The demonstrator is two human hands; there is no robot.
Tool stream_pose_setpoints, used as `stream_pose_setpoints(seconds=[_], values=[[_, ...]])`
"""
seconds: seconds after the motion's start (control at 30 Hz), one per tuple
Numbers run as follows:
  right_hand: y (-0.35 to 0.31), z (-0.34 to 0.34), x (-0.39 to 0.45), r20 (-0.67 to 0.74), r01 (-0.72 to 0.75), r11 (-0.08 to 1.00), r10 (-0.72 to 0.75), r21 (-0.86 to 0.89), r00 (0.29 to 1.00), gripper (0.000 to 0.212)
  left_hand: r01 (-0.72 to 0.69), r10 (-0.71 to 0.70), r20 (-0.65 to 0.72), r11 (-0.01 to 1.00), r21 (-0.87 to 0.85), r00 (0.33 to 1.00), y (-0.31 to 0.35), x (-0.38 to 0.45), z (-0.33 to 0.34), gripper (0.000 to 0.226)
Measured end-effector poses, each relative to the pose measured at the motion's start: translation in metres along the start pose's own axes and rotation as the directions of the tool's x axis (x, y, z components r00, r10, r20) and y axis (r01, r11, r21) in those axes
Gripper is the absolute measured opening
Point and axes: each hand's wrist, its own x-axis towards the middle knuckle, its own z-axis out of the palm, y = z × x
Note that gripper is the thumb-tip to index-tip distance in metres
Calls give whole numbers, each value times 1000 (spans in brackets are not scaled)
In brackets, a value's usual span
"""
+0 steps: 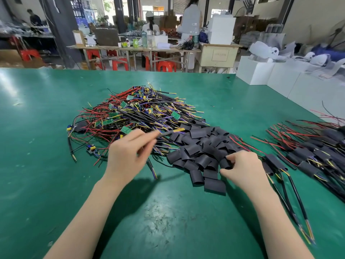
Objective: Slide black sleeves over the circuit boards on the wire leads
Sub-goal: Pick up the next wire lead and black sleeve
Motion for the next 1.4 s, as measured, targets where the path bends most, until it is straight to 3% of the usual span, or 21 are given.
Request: stream_pose_setpoints(seconds=[0.1,0.17,0.23,0.4,0.53,0.77,1.17,1.3,1.4], values=[[-3,-3,0,-90,-21,999,18,-26,996,11,-92,97,213,995,-30,972,10,-3,6,18],[-1,-7,1,-205,-28,1000,30,12,978,10,-62,79,238,995,-79,968,12,-5,8,16],[1,-13,1,-277,18,980,39,198,960,17,-23,51,220,991,-128,974,12,-5,9,16],[-10,-24,-4,-161,191,718,-111,669,981,28,49,-12,140,965,-259,990,13,0,10,18],[-17,-28,-8,-178,263,568,-201,780,963,32,93,-59,107,931,-352,993,16,1,7,17],[-22,-26,-9,-203,259,474,-167,842,965,37,111,-62,136,916,-385,989,20,1,6,17],[-20,-20,-7,-259,339,425,-234,840,937,38,143,-82,160,895,-421,984,21,1,6,18],[-24,-19,-9,-284,417,543,-314,729,906,37,138,-48,216,897,-420,975,21,1,10,22],[-27,-16,-10,-352,522,717,-392,461,850,36,111,-5,269,918,-380,963,23,-1,13,18]])
